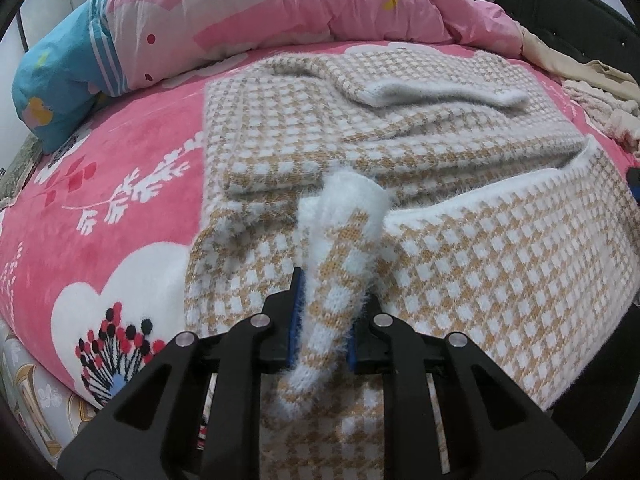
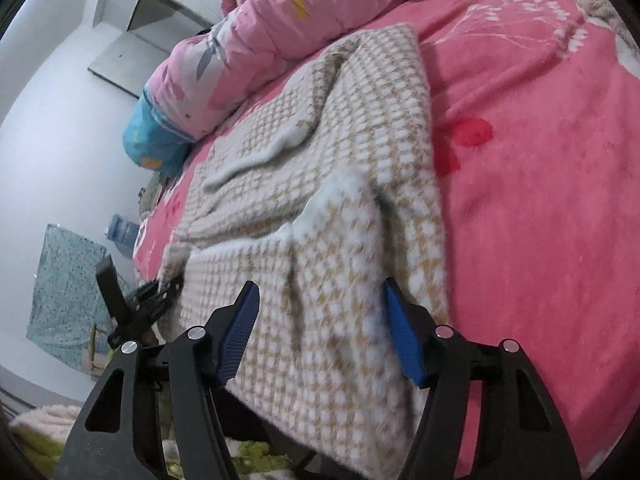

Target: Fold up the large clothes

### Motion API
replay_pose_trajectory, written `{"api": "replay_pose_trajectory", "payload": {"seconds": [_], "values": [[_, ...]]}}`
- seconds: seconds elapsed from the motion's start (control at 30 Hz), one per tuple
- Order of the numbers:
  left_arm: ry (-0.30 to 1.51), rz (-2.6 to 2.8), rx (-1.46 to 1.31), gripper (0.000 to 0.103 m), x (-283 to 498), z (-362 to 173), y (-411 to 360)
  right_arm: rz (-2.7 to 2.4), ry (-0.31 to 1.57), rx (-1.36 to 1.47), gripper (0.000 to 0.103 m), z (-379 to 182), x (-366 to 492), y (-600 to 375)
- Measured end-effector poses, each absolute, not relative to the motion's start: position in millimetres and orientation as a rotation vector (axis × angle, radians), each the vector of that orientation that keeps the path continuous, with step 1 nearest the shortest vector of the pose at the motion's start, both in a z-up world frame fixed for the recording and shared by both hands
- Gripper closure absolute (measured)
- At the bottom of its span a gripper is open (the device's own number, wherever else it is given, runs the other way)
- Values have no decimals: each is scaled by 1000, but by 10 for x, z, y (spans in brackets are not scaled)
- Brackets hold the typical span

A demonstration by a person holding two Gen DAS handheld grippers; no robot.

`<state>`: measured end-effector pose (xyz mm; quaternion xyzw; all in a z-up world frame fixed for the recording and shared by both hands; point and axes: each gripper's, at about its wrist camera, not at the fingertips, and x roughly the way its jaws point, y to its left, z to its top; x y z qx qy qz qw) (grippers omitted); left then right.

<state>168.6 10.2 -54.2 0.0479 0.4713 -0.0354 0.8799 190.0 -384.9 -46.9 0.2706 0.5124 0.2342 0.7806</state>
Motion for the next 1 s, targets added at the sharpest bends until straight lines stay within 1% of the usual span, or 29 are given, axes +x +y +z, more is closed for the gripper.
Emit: {"api": "replay_pose_trajectory", "payload": {"seconds": [0.07, 0.13, 0.27, 0.4, 0.53, 0.83, 1.0], "values": [[981, -71, 102, 86, 1690, -542, 109, 512, 1109, 616, 45, -557, 2009, -3845], [981, -76, 101, 86, 1693, -545, 121, 530, 1130, 645, 47, -648, 2110, -3805], [983, -81, 91, 86, 1700, -548, 147, 551, 1182, 633, 53, -698, 2062, -3783], [984, -78, 90, 86, 1706, -545, 149, 545, 1240, 540, 58, -628, 1878, -3737], [985, -76, 90, 86, 1707, -546, 147, 453, 1247, 411, 70, -567, 1859, -3612], [987, -73, 87, 86, 1713, -550, 153, 287, 1181, 116, 79, -453, 1789, -3149], [986, -71, 89, 86, 1713, -551, 152, 241, 1159, 5, 80, -446, 1752, -2946]]}}
